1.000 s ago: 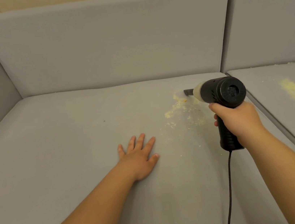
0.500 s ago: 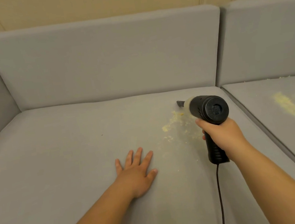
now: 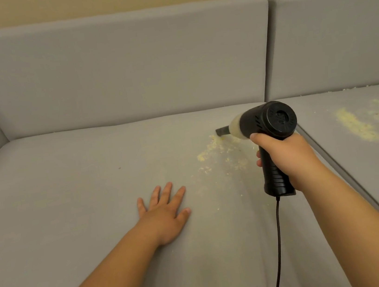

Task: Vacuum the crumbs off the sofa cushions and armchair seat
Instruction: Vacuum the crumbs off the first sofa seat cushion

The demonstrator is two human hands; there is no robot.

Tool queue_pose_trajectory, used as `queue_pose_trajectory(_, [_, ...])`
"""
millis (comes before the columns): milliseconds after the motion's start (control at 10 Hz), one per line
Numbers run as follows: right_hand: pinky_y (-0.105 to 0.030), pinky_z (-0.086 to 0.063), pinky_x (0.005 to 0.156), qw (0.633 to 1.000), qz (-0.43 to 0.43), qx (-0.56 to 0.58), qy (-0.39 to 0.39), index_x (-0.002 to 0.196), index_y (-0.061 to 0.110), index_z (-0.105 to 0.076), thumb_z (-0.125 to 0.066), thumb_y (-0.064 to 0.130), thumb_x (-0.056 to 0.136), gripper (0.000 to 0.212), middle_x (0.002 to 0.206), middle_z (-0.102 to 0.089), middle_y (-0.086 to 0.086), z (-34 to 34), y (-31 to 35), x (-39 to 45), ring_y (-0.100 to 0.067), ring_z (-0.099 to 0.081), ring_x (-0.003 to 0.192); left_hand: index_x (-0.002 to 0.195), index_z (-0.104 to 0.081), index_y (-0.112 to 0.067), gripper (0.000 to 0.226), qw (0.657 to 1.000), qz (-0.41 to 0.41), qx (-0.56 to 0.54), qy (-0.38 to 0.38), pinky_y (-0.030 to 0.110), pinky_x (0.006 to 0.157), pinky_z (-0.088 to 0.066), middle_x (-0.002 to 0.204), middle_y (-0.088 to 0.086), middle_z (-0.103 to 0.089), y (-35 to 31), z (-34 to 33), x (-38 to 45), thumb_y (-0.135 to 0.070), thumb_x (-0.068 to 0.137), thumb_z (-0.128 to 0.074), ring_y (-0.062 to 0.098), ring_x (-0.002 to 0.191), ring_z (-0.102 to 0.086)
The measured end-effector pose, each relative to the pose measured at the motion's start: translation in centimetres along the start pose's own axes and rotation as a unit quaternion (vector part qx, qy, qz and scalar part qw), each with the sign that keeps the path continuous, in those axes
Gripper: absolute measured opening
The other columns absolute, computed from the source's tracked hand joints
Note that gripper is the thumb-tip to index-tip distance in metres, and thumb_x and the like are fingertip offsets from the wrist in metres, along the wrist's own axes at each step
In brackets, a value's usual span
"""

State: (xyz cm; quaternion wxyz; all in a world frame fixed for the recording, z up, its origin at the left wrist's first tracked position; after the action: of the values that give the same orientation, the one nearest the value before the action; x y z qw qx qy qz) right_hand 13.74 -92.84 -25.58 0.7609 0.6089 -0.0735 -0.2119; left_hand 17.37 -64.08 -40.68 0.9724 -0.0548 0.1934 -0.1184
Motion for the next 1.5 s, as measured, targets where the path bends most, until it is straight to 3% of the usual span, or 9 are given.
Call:
queue_pose_trajectory(500, [-0.052,-0.063,0.088,0.994,0.001,0.037,-0.103,0.091,0.025,-0.067,-0.078,0.031,0.087,0.013,0.087,-0.074,-0.007,2.2,-0.6,0.4,-0.024,-0.076,0.078,0.159,0.009,-0.054,0.064,1.0,-0.002,0.0,0.003,0.063,0.122,0.012,0.17,-0.015,0.022,0.1,0.1,-0.1,-0.067,0.104,-0.019,0.018,0.157,0.02])
queue_pose_trajectory(700, [-0.048,-0.062,0.083,0.998,-0.014,0.011,-0.064,0.089,0.024,-0.066,-0.077,0.025,0.089,0.011,0.095,-0.075,-0.013,2.2,-0.6,0.4,-0.023,-0.074,0.075,0.159,0.01,-0.054,0.064,1.0,-0.001,0.0,0.006,0.063,0.122,0.012,0.17,-0.014,0.023,0.0,0.1,-0.1,-0.067,0.104,-0.019,0.019,0.157,0.022])
queue_pose_trajectory(800, [-0.044,-0.061,0.08,0.997,-0.006,0.014,-0.072,0.09,0.026,-0.067,-0.077,0.027,0.088,0.011,0.091,-0.076,-0.01,2.3,-0.4,0.3,-0.023,-0.075,0.077,0.159,0.01,-0.054,0.064,1.0,0.0,0.003,0.004,0.063,0.122,0.012,0.17,-0.014,0.023,0.1,0.0,0.0,-0.067,0.104,-0.019,0.019,0.157,0.021])
queue_pose_trajectory(900, [-0.051,-0.062,0.087,0.994,-0.01,0.016,-0.109,0.085,0.025,-0.067,-0.078,0.028,0.084,0.011,0.077,-0.074,-0.004,2.9,-0.6,0.3,-0.027,-0.077,0.082,0.159,0.011,-0.054,0.064,1.0,-0.001,0.001,0.005,0.063,0.122,0.012,0.17,-0.014,0.023,0.1,0.1,-0.1,-0.067,0.104,-0.019,0.018,0.157,0.022])
queue_pose_trajectory(1100, [-0.048,-0.062,0.082,0.997,-0.025,0.017,-0.077,0.091,0.024,-0.068,-0.077,0.025,0.087,0.01,0.093,-0.077,-0.013,2.9,-0.9,-0.3,-0.024,-0.075,0.076,0.159,0.011,-0.055,0.064,1.0,0.001,0.0,0.008,0.062,0.122,0.013,0.17,-0.015,0.023,0.0,0.1,-0.1,-0.068,0.103,-0.018,0.018,0.157,0.022])
queue_pose_trajectory(1300, [-0.05,-0.062,0.086,0.993,-0.01,0.028,-0.117,0.089,0.025,-0.066,-0.077,0.027,0.086,0.012,0.094,-0.076,-0.011,3.4,-0.6,-0.7,-0.021,-0.075,0.074,0.159,0.01,-0.055,0.064,1.0,-0.001,-0.002,0.01,0.062,0.122,0.013,0.17,-0.015,0.023,0.1,0.1,-0.2,-0.067,0.103,-0.018,0.017,0.157,0.022])
queue_pose_trajectory(1500, [-0.048,-0.062,0.083,0.996,-0.016,0.002,-0.086,0.089,0.022,-0.069,-0.077,0.025,0.086,0.009,0.094,-0.077,-0.015,2.8,-0.8,-1.3,-0.022,-0.075,0.072,0.159,0.01,-0.054,0.064,1.0,-0.001,-0.002,0.008,0.063,0.122,0.012,0.17,-0.015,0.023,0.0,0.1,-0.1,-0.067,0.103,-0.019,0.018,0.157,0.021])
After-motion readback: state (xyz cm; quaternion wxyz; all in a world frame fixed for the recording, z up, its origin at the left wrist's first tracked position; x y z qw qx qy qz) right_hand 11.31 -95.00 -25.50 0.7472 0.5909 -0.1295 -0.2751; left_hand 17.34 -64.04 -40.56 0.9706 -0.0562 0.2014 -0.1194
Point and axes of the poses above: each hand's wrist, its own x-axis towards the middle knuckle, its own z-axis out of the back of the hand, y = z × x, the point moved 5 cm from there along x, towards the middle knuckle
